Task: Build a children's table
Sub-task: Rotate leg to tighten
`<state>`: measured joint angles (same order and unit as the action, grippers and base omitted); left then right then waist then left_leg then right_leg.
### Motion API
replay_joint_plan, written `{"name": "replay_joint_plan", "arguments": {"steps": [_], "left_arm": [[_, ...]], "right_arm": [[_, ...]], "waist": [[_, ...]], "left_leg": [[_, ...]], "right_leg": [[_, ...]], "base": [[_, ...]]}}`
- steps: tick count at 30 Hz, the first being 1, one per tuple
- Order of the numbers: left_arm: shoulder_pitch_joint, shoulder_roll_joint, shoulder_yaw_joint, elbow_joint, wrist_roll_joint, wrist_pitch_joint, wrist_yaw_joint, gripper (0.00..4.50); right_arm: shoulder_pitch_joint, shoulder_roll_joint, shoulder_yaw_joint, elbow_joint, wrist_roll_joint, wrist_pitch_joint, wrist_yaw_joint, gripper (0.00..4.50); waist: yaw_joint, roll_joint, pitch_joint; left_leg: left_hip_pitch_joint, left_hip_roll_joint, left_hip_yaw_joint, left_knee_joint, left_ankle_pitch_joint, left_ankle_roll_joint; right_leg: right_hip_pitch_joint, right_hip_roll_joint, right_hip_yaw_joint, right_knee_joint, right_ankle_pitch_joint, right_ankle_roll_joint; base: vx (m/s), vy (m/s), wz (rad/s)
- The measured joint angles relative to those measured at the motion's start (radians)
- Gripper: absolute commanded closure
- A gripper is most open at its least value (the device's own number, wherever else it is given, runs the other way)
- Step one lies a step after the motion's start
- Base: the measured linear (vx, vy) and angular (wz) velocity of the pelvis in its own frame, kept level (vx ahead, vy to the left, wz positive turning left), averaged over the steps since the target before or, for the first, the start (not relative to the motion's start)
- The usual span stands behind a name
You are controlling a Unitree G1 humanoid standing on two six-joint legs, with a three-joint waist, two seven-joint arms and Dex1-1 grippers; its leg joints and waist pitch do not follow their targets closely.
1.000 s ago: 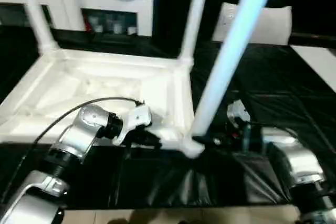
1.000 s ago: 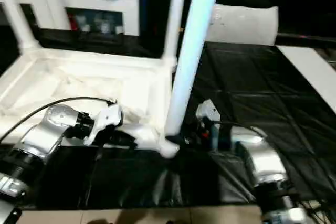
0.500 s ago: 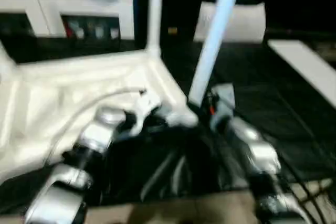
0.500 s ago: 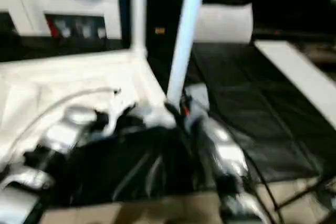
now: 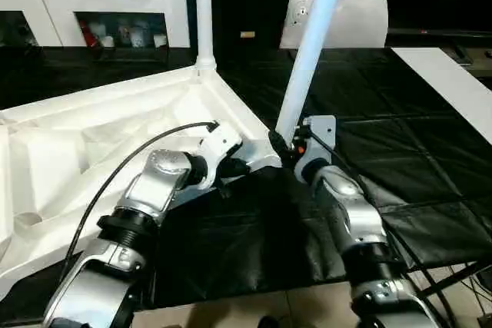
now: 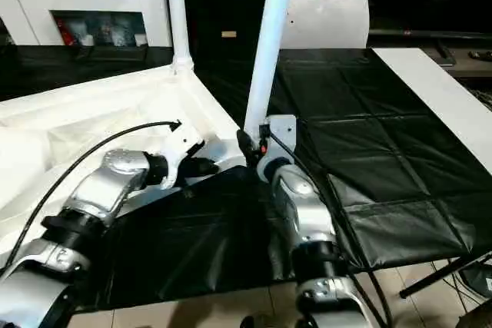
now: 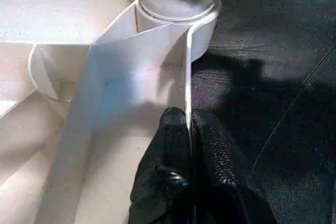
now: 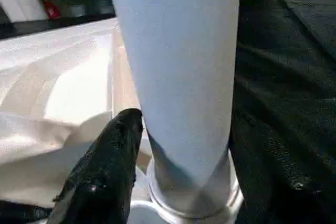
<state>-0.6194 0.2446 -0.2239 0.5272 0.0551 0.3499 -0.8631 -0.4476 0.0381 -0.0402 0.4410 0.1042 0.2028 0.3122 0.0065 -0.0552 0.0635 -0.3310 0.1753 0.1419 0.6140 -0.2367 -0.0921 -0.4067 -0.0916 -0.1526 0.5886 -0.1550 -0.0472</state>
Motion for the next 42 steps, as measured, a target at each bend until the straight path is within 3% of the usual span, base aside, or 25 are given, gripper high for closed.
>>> {"name": "replay_joint_plan", "arguments": {"steps": [5, 10, 15, 18, 24, 26, 27, 31, 33, 38, 42], "left_arm": [[0.032, 0.06, -0.017, -0.042, -0.006, -0.084, -0.089, 4.5], [0.048, 0.116, -0.024, -0.051, -0.016, -0.156, -0.171, 4.5], [0.057, 0.145, -0.036, -0.038, -0.021, -0.23, -0.228, 4.5], [0.053, 0.149, -0.036, -0.014, -0.019, -0.263, -0.227, 4.5], [0.047, 0.13, -0.037, 0.002, -0.008, -0.286, -0.208, 4.5], [0.047, 0.128, -0.036, 0.001, -0.008, -0.285, -0.207, 4.06], [0.047, 0.127, -0.035, 0.0, -0.012, -0.284, -0.207, 4.06], [0.049, 0.102, 0.004, -0.045, -0.081, -0.295, -0.203, 3.67], [0.053, 0.11, 0.007, -0.063, -0.088, -0.287, -0.211, 3.59], [0.123, 0.152, 0.056, -0.216, -0.166, -0.193, -0.246, 3.18], [0.256, 0.256, 0.122, -0.427, -0.269, -0.054, -0.283, 2.86]], "right_arm": [[0.123, -0.108, 0.025, -0.078, 0.048, -0.009, 0.176, 1.02], [0.205, -0.282, -0.001, -0.205, 0.114, -0.023, 0.398, 0.58], [0.293, -0.416, -0.042, -0.28, 0.202, 0.034, 0.568, 0.15], [0.317, -0.441, -0.052, -0.345, 0.255, 0.075, 0.612, 0.03], [0.347, -0.445, -0.035, -0.435, 0.286, 0.089, 0.627, 0.03], [0.351, -0.443, -0.011, -0.463, 0.294, 0.117, 0.634, 0.0], [0.351, -0.439, 0.0, -0.476, 0.296, 0.126, 0.635, 0.0], [0.34, -0.421, 0.014, -0.478, 0.298, 0.139, 0.632, 0.0], [0.329, -0.42, 0.017, -0.478, 0.298, 0.138, 0.632, 0.0], [0.328, -0.402, 0.054, -0.514, 0.326, 0.159, 0.636, 0.0], [0.306, -0.362, 0.076, -0.562, 0.363, 0.196, 0.634, 0.0]], "waist": [[0.004, -0.001, 0.0], [0.025, -0.001, 0.0], [0.038, -0.003, 0.001], [0.038, -0.004, 0.001], [0.044, -0.004, 0.001], [0.045, -0.004, 0.001], [0.046, -0.004, 0.001], [0.053, -0.022, -0.001], [0.052, -0.026, -0.004], [0.046, -0.028, -0.005], [0.038, -0.028, -0.005]], "left_leg": [[-0.002, 0.0, 0.001, -0.009, 0.003, 0.005], [-0.005, 0.0, 0.003, -0.013, 0.004, 0.006], [-0.003, 0.0, 0.004, -0.011, 0.004, 0.006], [-0.002, 0.001, 0.005, -0.011, 0.004, 0.006], [-0.002, 0.002, 0.007, -0.011, 0.005, 0.004], [-0.002, 0.002, 0.007, -0.011, 0.005, 0.005], [-0.002, 0.002, 0.007, -0.011, 0.005, 0.005], [-0.003, 0.003, 0.006, -0.011, 0.005, 0.005], [-0.003, 0.003, 0.006, -0.011, 0.004, 0.005], [-0.003, 0.004, 0.007, -0.012, 0.003, 0.004], [-0.001, 0.006, 0.007, -0.012, 0.003, 0.002]], "right_leg": [[-0.006, 0.0, 0.001, 0.001, 0.0, 0.0], [-0.014, 0.002, 0.001, 0.005, 0.001, -0.008], [-0.011, 0.002, 0.002, 0.004, -0.004, -0.002], [-0.01, 0.002, 0.002, 0.004, -0.003, -0.001], [-0.008, 0.001, 0.001, 0.003, -0.003, -0.001], [-0.009, 0.001, 0.001, 0.003, -0.003, -0.001], [-0.009, 0.001, 0.001, 0.003, -0.003, 0.0], [-0.009, 0.001, 0.0, 0.002, -0.003, -0.001], [-0.008, 0.001, 0.0, -0.001, -0.003, 0.0], [-0.009, 0.002, 0.0, 0.0, -0.003, 0.0], [-0.009, 0.004, 0.0, 0.005, -0.005, -0.002]], "base": [[0.0, 0.0, 0.0], [0.0, 0.0, 0.0], [0.0, 0.0, 0.0], [0.0, 0.0, 0.0], [0.0, 0.0, 0.0], [0.0, 0.0, 0.0], [0.0, 0.0, 0.0], [0.0, 0.0, 0.0], [0.0, 0.0, 0.0], [0.0, 0.0, 0.0], [0.0, 0.0, 0.0]]}}
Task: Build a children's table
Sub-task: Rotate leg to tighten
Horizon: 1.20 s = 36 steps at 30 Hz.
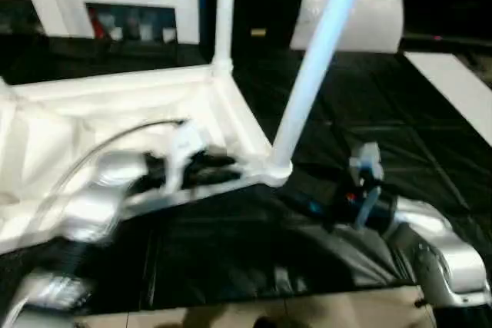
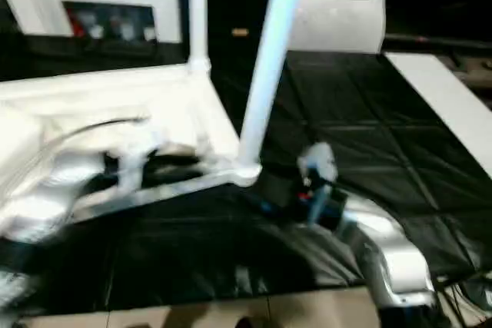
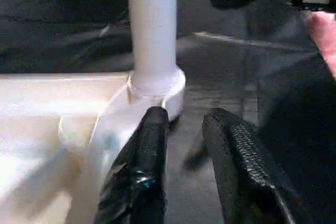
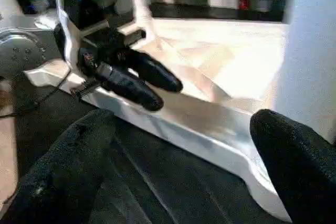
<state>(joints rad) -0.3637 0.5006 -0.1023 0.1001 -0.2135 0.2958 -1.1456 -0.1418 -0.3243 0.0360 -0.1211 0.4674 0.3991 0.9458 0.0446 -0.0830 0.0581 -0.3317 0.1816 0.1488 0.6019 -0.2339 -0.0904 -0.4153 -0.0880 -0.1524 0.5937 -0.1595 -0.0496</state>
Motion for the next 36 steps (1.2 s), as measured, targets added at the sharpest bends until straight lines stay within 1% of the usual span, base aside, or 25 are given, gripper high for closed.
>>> {"name": "replay_joint_plan", "arguments": {"steps": [3, 4, 6, 7, 8, 11, 12, 13, 14, 15, 16, 17, 18, 19, 23, 27, 30, 33, 36], "left_arm": [[0.078, 0.047, 0.027, -0.091, -0.032, 0.059, -0.008, 2.56], [0.121, 0.064, 0.047, -0.139, -0.042, 0.086, -0.007, 2.56], [0.204, 0.109, 0.077, -0.229, -0.07, 0.14, -0.008, 2.4], [0.252, 0.131, 0.102, -0.286, -0.082, 0.176, -0.004, 2.4], [0.273, 0.146, 0.111, -0.317, -0.091, 0.201, -0.004, 2.17], [0.312, 0.172, 0.143, -0.383, -0.105, 0.246, 0.005, 2.05], [0.354, 0.197, 0.154, -0.418, -0.096, 0.261, 0.02, 1.97], [0.384, 0.215, 0.155, -0.432, -0.08, 0.274, 0.032, 1.97], [0.406, 0.222, 0.153, -0.437, -0.062, 0.282, 0.048, 1.69], [0.42, 0.221, 0.148, -0.437, -0.041, 0.289, 0.066, 1.69], [0.424, 0.221, 0.146, -0.437, -0.034, 0.29, 0.073, 1.64], [0.436, 0.22, 0.145, -0.441, -0.016, 0.299, 0.108, 1.6], [0.439, 0.216, 0.143, -0.441, -0.001, 0.313, 0.14, 1.5], [0.439, 0.215, 0.142, -0.441, 0.003, 0.316, 0.149, 1.37], [0.439, 0.211, 0.127, -0.443, 0.019, 0.332, 0.199, 1.37], [0.435, 0.196, 0.097, -0.443, 0.044, 0.34, 0.233, 1.37], [0.424, 0.177, 0.066, -0.441, 0.088, 0.34, 0.29, 1.37], [0.417, 0.174, 0.058, -0.434, 0.118, 0.34, 0.331, 1.37], [0.396, 0.157, 0.04, -0.425, 0.13, 0.337, 0.356, 1.37]], "right_arm": [[-0.013, 0.037, 0.017, -0.008, 0.008, 0.008, -0.011, 0.0], [-0.025, 0.053, 0.029, -0.008, 0.008, 0.011, -0.024, 0.0], [-0.043, 0.093, 0.055, -0.014, 0.007, 0.012, -0.056, 0.0], [-0.062, 0.118, 0.071, -0.009, -0.007, 0.011, -0.083, 0.0], [-0.068, 0.135, 0.079, -0.009, -0.012, 0.007, -0.101, 0.0], [-0.105, 0.178, 0.115, 0.014, -0.048, 0.004, -0.15, 0.0], [-0.134, 0.219, 0.137, 0.049, -0.077, 0.001, -0.189, 0.0], [-0.159, 0.253, 0.142, 0.084, -0.103, -0.003, -0.23, 0.0], [-0.181, 0.278, 0.151, 0.116, -0.13, -0.01, -0.268, 0.0], [-0.2, 0.304, 0.162, 0.147, -0.155, -0.015, -0.307, 0.0], [-0.207, 0.312, 0.168, 0.159, -0.163, -0.015, -0.321, 0.0], [-0.225, 0.337, 0.171, 0.197, -0.189, -0.025, -0.372, 0.0], [-0.246, 0.355, 0.171, 0.232, -0.21, -0.037, -0.414, 0.0], [-0.252, 0.36, 0.171, 0.24, -0.214, -0.041, -0.424, 0.0], [-0.296, 0.387, 0.168, 0.305, -0.25, -0.086, -0.511, 0.0], [-0.337, 0.408, 0.154, 0.402, -0.286, -0.132, -0.603, 0.0], [-0.401, 0.429, 0.125, 0.51, -0.325, -0.189, -0.701, 0.0], [-0.423, 0.42, 0.085, 0.555, -0.336, -0.219, -0.754, 0.0], [-0.454, 0.401, 0.062, 0.601, -0.341, -0.24, -0.789, 0.0]], "waist": [[0.0, 0.0, 0.0], [-0.001, 0.0, 0.0], [-0.007, -0.002, -0.001], [-0.012, -0.003, -0.002], [-0.012, -0.004, -0.002], [-0.006, -0.006, -0.003], [-0.011, -0.005, -0.003], [-0.016, -0.005, -0.003], [-0.021, -0.005, -0.003], [-0.025, -0.004, -0.002], [-0.024, -0.003, -0.002], [-0.023, -0.002, -0.001], [-0.023, -0.004, -0.002], [-0.023, -0.004, -0.002], [-0.024, -0.004, -0.002], [-0.031, -0.004, -0.003], [-0.03, -0.003, -0.002], [-0.023, -0.003, -0.002], [-0.016, -0.003, -0.001]], "left_leg": [[0.0, 0.0, -0.001, 0.0, -0.001, -0.007], [0.0, 0.0, -0.001, 0.0, 0.0, -0.008], [0.001, 0.0, -0.001, 0.0, 0.0, -0.009], [0.001, 0.001, -0.001, 0.0, 0.0, -0.01], [0.001, 0.002, -0.001, 0.001, 0.0, -0.01], [0.004, 0.003, -0.001, 0.001, 0.002, -0.012], [0.008, 0.003, -0.001, 0.001, 0.002, -0.012], [0.011, 0.004, -0.001, 0.001, 0.002, -0.012], [0.012, 0.004, -0.002, 0.001, 0.002, -0.013], [0.011, 0.006, -0.003, 0.001, 0.002, -0.013], [0.01, 0.007, -0.004, 0.001, 0.002, -0.013], [0.01, 0.009, -0.005, 0.0, 0.003, -0.014], [0.01, 0.01, -0.005, 0.0, 0.003, -0.014], [0.01, 0.009, -0.006, 0.0, 0.003, -0.014], [0.01, 0.009, -0.005, 0.0, 0.002, -0.014], [0.011, 0.009, -0.005, -0.001, 0.001, -0.017], [0.011, 0.01, -0.005, -0.001, 0.003, -0.02], [0.011, 0.01, -0.006, 0.0, 0.003, -0.02], [0.011, 0.01, -0.005, 0.001, 0.003, -0.021]], "right_leg": [[0.001, 0.0, 0.0, 0.0, 0.0, 0.0], [0.001, 0.0, 0.0, 0.0, 0.0, 0.0], [0.002, 0.001, 0.0, 0.0, 0.0, 0.0], [0.002, 0.001, 0.0, 0.0, 0.0, 0.0], [0.002, 0.002, 0.0, 0.0, 0.0, 0.0], [0.006, 0.002, 0.0, 0.0, 0.0, 0.0], [0.009, 0.002, 0.0, 0.0, 0.0, 0.0], [0.011, 0.003, 0.0, -0.001, 0.0, 0.0], [0.012, 0.004, 0.0, -0.002, 0.0, 0.0], [0.012, 0.006, -0.001, -0.006, 0.0, 0.0], [0.013, 0.009, -0.001, -0.008, 0.0, 0.0], [0.015, 0.012, 0.0, -0.012, 0.0, 0.0], [0.016, 0.013, 0.0, -0.012, 0.0, 0.0], [0.016, 0.013, 0.0, -0.012, 0.0, 0.0], [0.017, 0.013, 0.002, -0.013, 0.0, -0.001], [0.015, 0.014, 0.003, -0.008, 0.003, -0.006], [0.013, 0.015, 0.003, -0.002, 0.003, -0.007], [0.013, 0.015, 0.003, -0.002, 0.003, -0.007], [0.013, 0.015, 0.004, -0.001, 0.003, -0.007]], "base": [[0.0, 0.0, 0.0], [0.0, 0.0, 0.0], [0.0, 0.0, 0.0], [0.0, 0.0, 0.0], [0.0, 0.0, 0.0], [0.0, 0.0, 0.0], [0.0, 0.0, 0.0], [0.0, 0.0, 0.0], [0.0, 0.0, 0.0], [0.0, 0.0, 0.0], [0.0, 0.0, 0.0], [0.0, 0.0, 0.0], [0.0, 0.0, 0.0], [0.0, 0.0, 0.0], [0.0, 0.0, 0.0], [0.0, 0.0, 0.0], [0.0, 0.0, 0.0], [0.0, 0.0, 0.0], [0.0, 0.0, 0.0]]}}
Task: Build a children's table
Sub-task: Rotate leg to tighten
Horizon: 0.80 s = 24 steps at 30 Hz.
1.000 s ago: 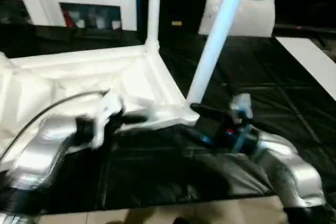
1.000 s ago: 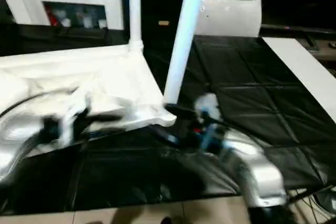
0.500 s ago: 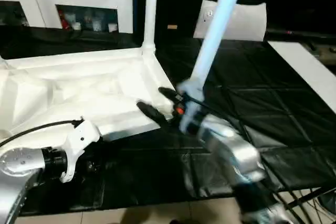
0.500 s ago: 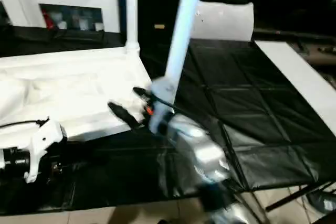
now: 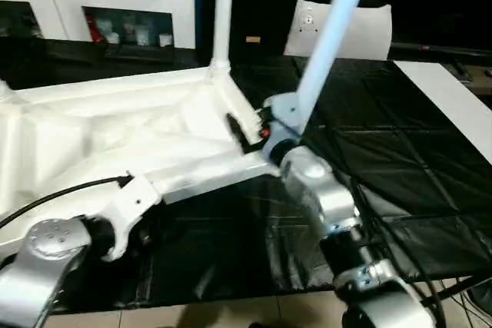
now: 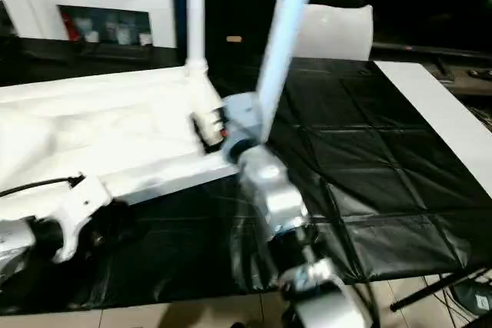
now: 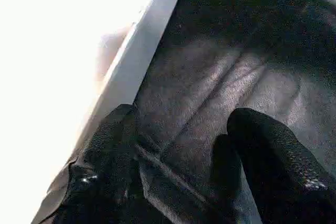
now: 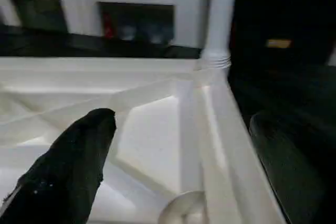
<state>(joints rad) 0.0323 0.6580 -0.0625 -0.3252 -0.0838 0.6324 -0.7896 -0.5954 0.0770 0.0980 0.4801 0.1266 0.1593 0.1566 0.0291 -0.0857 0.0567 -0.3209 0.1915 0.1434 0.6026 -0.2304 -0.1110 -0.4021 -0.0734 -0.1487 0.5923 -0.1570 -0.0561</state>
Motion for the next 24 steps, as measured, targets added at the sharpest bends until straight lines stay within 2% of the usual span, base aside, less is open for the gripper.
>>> {"name": "replay_joint_plan", "arguments": {"steps": [4, 10, 14, 18, 20, 23, 24], "left_arm": [[-0.009, -0.008, -0.003, 0.018, 0.001, -0.017, 0.021, 1.37], [-0.042, -0.052, -0.019, 0.047, 0.015, -0.048, 0.069, 1.37], [-0.059, -0.092, -0.024, 0.093, 0.046, -0.091, 0.14, 1.37], [-0.071, -0.143, -0.004, 0.135, 0.062, -0.138, 0.221, 1.37], [-0.061, -0.173, 0.028, 0.136, 0.043, -0.159, 0.233, 1.37], [-0.029, -0.226, 0.085, 0.118, -0.03, -0.19, 0.228, 1.37], [0.0, -0.257, 0.114, 0.091, -0.079, -0.202, 0.217, 1.02]], "right_arm": [[-0.042, -0.036, -0.023, 0.072, 0.0, -0.037, -0.024, 0.0], [-0.125, -0.151, -0.108, 0.208, 0.0, -0.12, -0.035, 0.0], [-0.16, -0.216, -0.145, 0.262, 0.0, -0.148, -0.037, 0.0], [-0.185, -0.257, -0.171, 0.326, 0.002, -0.185, -0.038, 0.0], [-0.184, -0.269, -0.181, 0.327, 0.002, -0.195, -0.034, 0.0], [-0.171, -0.273, -0.19, 0.303, 0.019, -0.206, 0.01, 0.0], [-0.146, -0.264, -0.192, 0.26, 0.041, -0.198, 0.049, 0.0]], "waist": [[0.006, 0.0, 0.0], [0.026, 0.001, 0.001], [0.026, -0.002, -0.002], [0.027, 0.002, 0.001], [0.024, 0.003, 0.001], [0.012, 0.004, 0.002], [0.008, 0.004, 0.002]], "left_leg": [[0.0, 0.0, 0.0, 0.001, 0.001, -0.001], [-0.004, 0.0, 0.0, 0.004, 0.001, -0.001], [-0.005, 0.0, 0.001, 0.004, 0.001, -0.001], [-0.007, 0.0, 0.001, 0.004, 0.002, -0.001], [-0.01, 0.001, 0.001, 0.004, 0.001, -0.001], [-0.011, 0.001, 0.002, 0.004, 0.001, -0.001], [-0.011, 0.001, 0.002, 0.003, 0.001, -0.001]], "right_leg": [[0.0, 0.0, 0.0, 0.002, 0.0, 0.0], [0.0, -0.001, 0.0, 0.003, 0.0, -0.001], [0.0, 0.0, -0.001, 0.003, 0.0, -0.001], [-0.002, 0.0, -0.002, 0.004, 0.001, -0.001], [-0.004, 0.0, -0.002, 0.003, 0.001, -0.001], [-0.005, 0.0, -0.001, 0.003, 0.001, -0.002], [-0.005, 0.0, -0.002, 0.003, 0.001, -0.002]], "base": [[0.0, 0.0, 0.0], [0.0, 0.0, 0.0], [0.0, 0.0, 0.0], [0.0, 0.0, 0.0], [0.0, 0.0, 0.0], [0.0, 0.0, 0.0], [0.0, 0.0, 0.0]]}}
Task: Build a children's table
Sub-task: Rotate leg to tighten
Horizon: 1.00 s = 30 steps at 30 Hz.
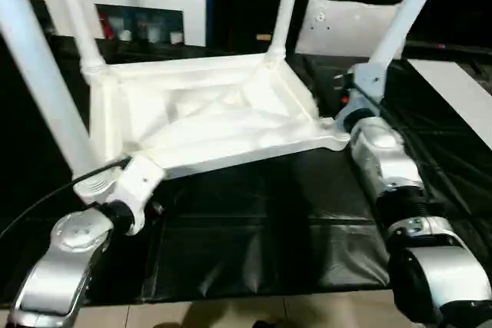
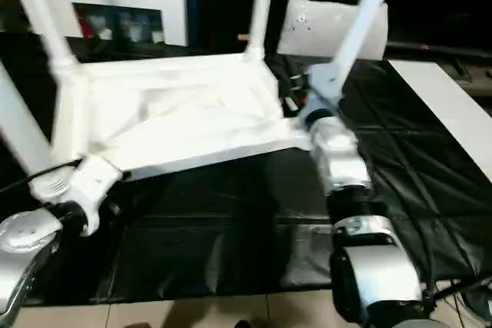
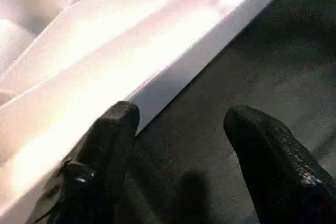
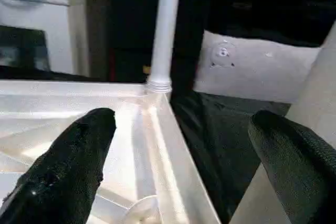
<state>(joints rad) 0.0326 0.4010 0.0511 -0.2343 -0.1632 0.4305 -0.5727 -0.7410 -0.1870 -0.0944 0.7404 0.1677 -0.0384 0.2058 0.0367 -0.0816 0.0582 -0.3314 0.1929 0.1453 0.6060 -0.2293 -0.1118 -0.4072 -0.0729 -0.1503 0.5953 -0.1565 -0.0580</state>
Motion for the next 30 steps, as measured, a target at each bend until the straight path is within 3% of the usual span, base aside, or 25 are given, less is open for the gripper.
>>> {"name": "replay_joint_plan", "arguments": {"steps": [3, 6, 10, 16, 18, 21, 24, 26, 28, 30], "left_arm": [[0.067, -0.033, 0.028, -0.054, -0.102, -0.018, -0.04, 0.98], [0.216, -0.066, 0.108, -0.09, -0.227, -0.074, -0.105, 0.71], [0.28, -0.065, 0.193, -0.067, -0.276, -0.131, -0.162, 0.38], [0.35, -0.011, 0.348, 0.062, -0.305, -0.223, -0.216, 0.05], [0.351, 0.03, 0.411, 0.121, -0.318, -0.247, -0.224, 0.05], [0.32, 0.078, 0.491, 0.189, -0.333, -0.271, -0.23, 0.05], [0.25, 0.124, 0.541, 0.248, -0.344, -0.293, -0.23, 0.05], [0.216, 0.145, 0.552, 0.253, -0.349, -0.299, -0.23, 0.05], [0.156, 0.162, 0.538, 0.263, -0.354, -0.3, -0.234, 0.05], [0.094, 0.171, 0.511, 0.279, -0.355, -0.3, -0.243, 0.05]], "right_arm": [[0.073, 0.025, 0.006, -0.095, 0.06, 0.049, 0.102, 0.0], [0.229, 0.033, 0.065, -0.289, 0.135, 0.107, 0.226, 0.0], [0.327, 0.034, 0.128, -0.417, 0.181, 0.175, 0.305, 0.0], [0.496, -0.043, 0.218, -0.646, 0.282, 0.305, 0.49, 0.0], [0.548, -0.094, 0.254, -0.719, 0.315, 0.352, 0.568, 0.0], [0.566, -0.143, 0.276, -0.775, 0.339, 0.407, 0.631, 0.0], [0.574, -0.168, 0.301, -0.809, 0.339, 0.426, 0.669, 0.0], [0.579, -0.167, 0.306, -0.815, 0.339, 0.43, 0.678, 0.0], [0.58, -0.17, 0.313, -0.816, 0.338, 0.456, 0.679, 0.0], [0.581, -0.18, 0.346, -0.816, 0.336, 0.494, 0.689, 0.0]], "waist": [[-0.009, 0.001, 0.001], [-0.009, 0.004, -0.001], [-0.003, 0.009, 0.003], [-0.005, 0.015, 0.006], [-0.007, 0.021, 0.01], [-0.009, 0.022, 0.01], [-0.009, 0.021, 0.011], [-0.009, 0.02, 0.011], [-0.001, 0.017, 0.013], [0.012, 0.007, 0.012]], "left_leg": [[0.0, 0.002, 0.0, -0.001, 0.0, 0.0], [0.0, 0.007, 0.0, -0.001, 0.0, 0.0], [0.001, 0.014, 0.001, -0.002, 0.001, -0.002], [0.013, 0.016, -0.003, -0.005, 0.001, -0.002], [0.017, 0.019, -0.007, -0.009, 0.001, -0.002], [0.021, 0.022, -0.015, -0.009, 0.0, -0.001], [0.035, 0.022, -0.02, -0.009, -0.001, 0.0], [0.037, 0.022, -0.022, -0.009, -0.001, 0.001], [0.042, 0.021, -0.021, -0.009, -0.001, 0.0], [0.058, 0.01, -0.02, -0.009, -0.006, -0.007]], "right_leg": [[0.0, 0.002, 0.0, -0.001, 0.0, 0.0], [0.0, 0.008, 0.0, -0.006, -0.001, -0.001], [0.003, 0.016, -0.003, -0.014, 0.001, -0.004], [0.019, 0.018, -0.013, -0.036, 0.002, -0.002], [0.031, 0.018, -0.024, -0.053, 0.003, 0.0], [0.047, 0.018, -0.031, -0.067, 0.003, 0.0], [0.065, 0.017, -0.038, -0.075, 0.002, 0.001], [0.073, 0.017, -0.038, -0.074, 0.002, 0.001], [0.071, 0.017, -0.026, -0.042, -0.02, 0.012], [0.053, 0.017, -0.006, -0.013, -0.037, 0.011]], "base": [[0.0, 0.0, 0.0], [0.0, 0.0, 0.0], [0.0, 0.0, 0.0], [0.0, 0.0, 0.0], [0.0, 0.0, 0.0], [0.0, 0.0, 0.0], [0.0, 0.0, 0.0], [0.0, 0.0, 0.0], [0.0, 0.0, 0.0], [0.033, -0.063, 0.15]]}}
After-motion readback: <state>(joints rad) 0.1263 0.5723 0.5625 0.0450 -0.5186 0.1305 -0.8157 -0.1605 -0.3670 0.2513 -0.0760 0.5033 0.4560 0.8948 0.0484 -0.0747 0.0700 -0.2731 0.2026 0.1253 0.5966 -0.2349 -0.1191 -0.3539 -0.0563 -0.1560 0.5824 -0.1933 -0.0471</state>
